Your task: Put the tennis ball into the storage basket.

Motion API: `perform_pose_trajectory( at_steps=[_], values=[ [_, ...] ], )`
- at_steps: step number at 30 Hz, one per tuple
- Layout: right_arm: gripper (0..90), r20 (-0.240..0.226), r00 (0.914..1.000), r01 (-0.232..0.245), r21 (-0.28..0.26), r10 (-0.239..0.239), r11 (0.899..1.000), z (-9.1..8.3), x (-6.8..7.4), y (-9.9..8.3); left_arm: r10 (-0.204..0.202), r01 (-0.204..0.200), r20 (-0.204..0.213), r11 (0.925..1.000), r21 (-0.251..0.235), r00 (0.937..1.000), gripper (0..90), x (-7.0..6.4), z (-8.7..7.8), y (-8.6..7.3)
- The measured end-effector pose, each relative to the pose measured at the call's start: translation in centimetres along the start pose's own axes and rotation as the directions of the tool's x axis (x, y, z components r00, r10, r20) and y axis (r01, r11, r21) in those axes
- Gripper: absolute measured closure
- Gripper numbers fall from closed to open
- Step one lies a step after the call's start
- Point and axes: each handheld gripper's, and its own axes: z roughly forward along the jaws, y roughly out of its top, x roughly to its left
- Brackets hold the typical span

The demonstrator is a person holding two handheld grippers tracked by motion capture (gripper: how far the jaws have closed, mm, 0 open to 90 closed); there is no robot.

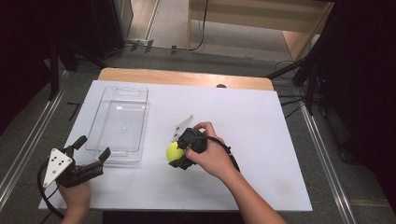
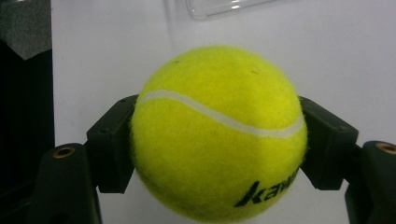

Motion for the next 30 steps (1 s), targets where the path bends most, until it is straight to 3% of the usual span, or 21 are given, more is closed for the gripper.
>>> perform_pose_trajectory(
  at_steps=[30],
  values=[
    [23.5,-0.009,0.9995,0.03,0.002,-0.03,1.0,-0.1,-0.4,3.0,-0.006,0.006,0.002,1.0,-0.003,1.0,11.3,0.0,0.0,0.0]
  ],
)
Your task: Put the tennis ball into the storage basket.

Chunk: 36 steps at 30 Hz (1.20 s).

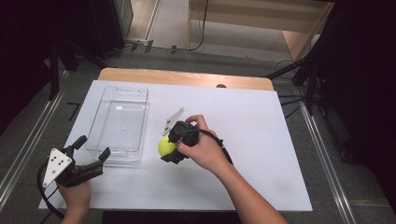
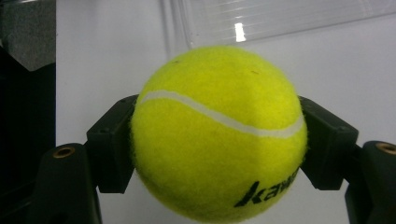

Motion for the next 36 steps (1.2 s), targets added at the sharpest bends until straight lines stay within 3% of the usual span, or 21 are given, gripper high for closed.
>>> perform_pose_trajectory(
  at_steps=[9,13,16,36],
  values=[
    [23.5,0.003,0.9999,0.01,-0.003,-0.01,1.0,-0.5,-0.4,1.4,0.001,-0.001,0.003,1.0,-0.001,1.0,11.3,0.0,0.0,0.0],
    [23.5,0.004,0.9999,0.011,0.025,-0.011,1.0,-0.3,-0.5,2.4,-0.009,0.009,0.003,0.9999,-0.007,1.0,11.3,0.1,0.0,0.0],
    [23.5,0.007,0.9998,0.019,0.003,-0.019,1.0,-0.2,-0.7,3.3,-0.003,0.003,0.005,1.0,-0.003,1.0,11.3,0.1,0.0,0.0],
    [23.5,-0.001,0.9996,0.029,0.024,-0.029,0.999,0.4,-0.9,5.7,-0.016,0.016,0.008,0.9999,-0.004,0.9998,11.3,0.2,0.1,-0.1]
  ],
)
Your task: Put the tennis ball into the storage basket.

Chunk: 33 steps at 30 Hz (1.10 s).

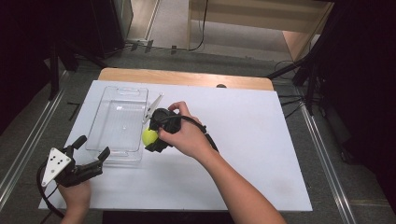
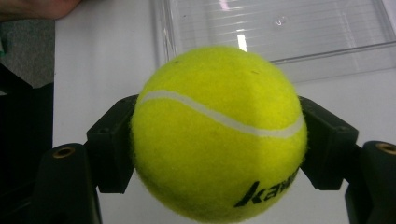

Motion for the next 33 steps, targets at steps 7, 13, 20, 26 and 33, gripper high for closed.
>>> perform_pose_trajectory(
  at_steps=[7,13,20,26,33],
  values=[
    [23.5,-0.002,1.0,0.006,0.002,-0.006,1.0,0.3,-0.2,0.9,-0.005,0.005,-0.001,1.0,0.002,1.0,11.3,0.0,0.0,0.0],
    [23.5,-0.006,1.0,0.008,-0.013,-0.008,1.0,0.2,-0.2,1.5,-0.002,0.002,0.004,1.0,0.001,1.0,11.3,0.0,0.0,0.0],
    [23.5,-0.006,0.9999,0.014,-0.01,-0.014,1.0,0.4,-0.3,2.0,-0.005,0.005,0.006,1.0,-0.001,1.0,11.3,0.0,-0.1,0.0],
    [23.5,-0.009,0.9997,0.021,-0.016,-0.021,1.0,0.6,-0.3,2.7,-0.007,0.007,0.007,1.0,-0.002,1.0,11.3,0.0,-0.1,0.0],
    [23.5,-0.017,0.9995,0.025,-0.018,-0.025,1.0,0.8,-0.3,3.7,-0.008,0.008,0.004,1.0,0.0,1.0,11.3,0.1,-0.1,0.0]
  ],
)
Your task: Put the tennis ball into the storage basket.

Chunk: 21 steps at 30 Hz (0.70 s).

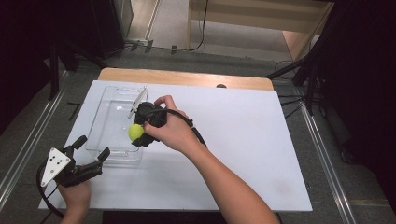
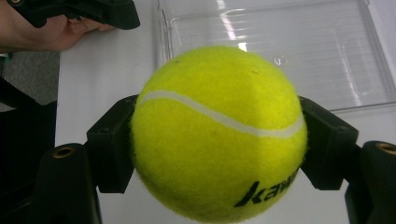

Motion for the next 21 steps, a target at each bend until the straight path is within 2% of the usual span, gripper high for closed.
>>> perform_pose_trajectory(
  at_steps=[2,3,13,15,16,17,21],
  values=[
    [23.5,0.0,0.9999,0.012,-0.003,-0.012,1.0,0.1,-0.1,0.3,-0.001,0.001,0.0,1.0,-0.002,1.0,11.3,0.0,0.0,0.0],
    [23.5,0.002,1.0,0.001,-0.001,-0.001,1.0,0.1,-0.1,0.4,-0.001,0.001,0.0,1.0,-0.002,1.0,11.3,0.0,0.0,0.0],
    [23.5,-0.005,0.9999,0.012,-0.002,-0.012,1.0,0.8,-0.2,1.4,-0.002,0.002,0.002,1.0,-0.003,1.0,11.3,0.0,0.0,0.0],
    [23.5,-0.002,0.9996,0.026,-0.002,-0.026,1.0,1.0,-0.3,1.6,-0.002,0.002,0.002,1.0,-0.002,1.0,11.3,0.0,0.0,0.0],
    [23.5,-0.011,0.9998,0.015,0.003,-0.015,1.0,1.0,-0.2,1.7,-0.003,0.003,0.003,1.0,-0.003,1.0,11.3,0.0,0.0,0.0],
    [23.5,-0.004,0.9996,0.027,0.0,-0.027,1.0,1.1,-0.3,1.9,-0.003,0.003,0.003,1.0,-0.003,1.0,11.3,0.0,0.0,0.0],
    [23.5,-0.006,0.9998,0.02,0.008,-0.02,1.0,1.3,-0.3,2.1,-0.003,0.003,0.003,1.0,-0.004,1.0,11.3,0.0,0.0,0.0]
  ],
)
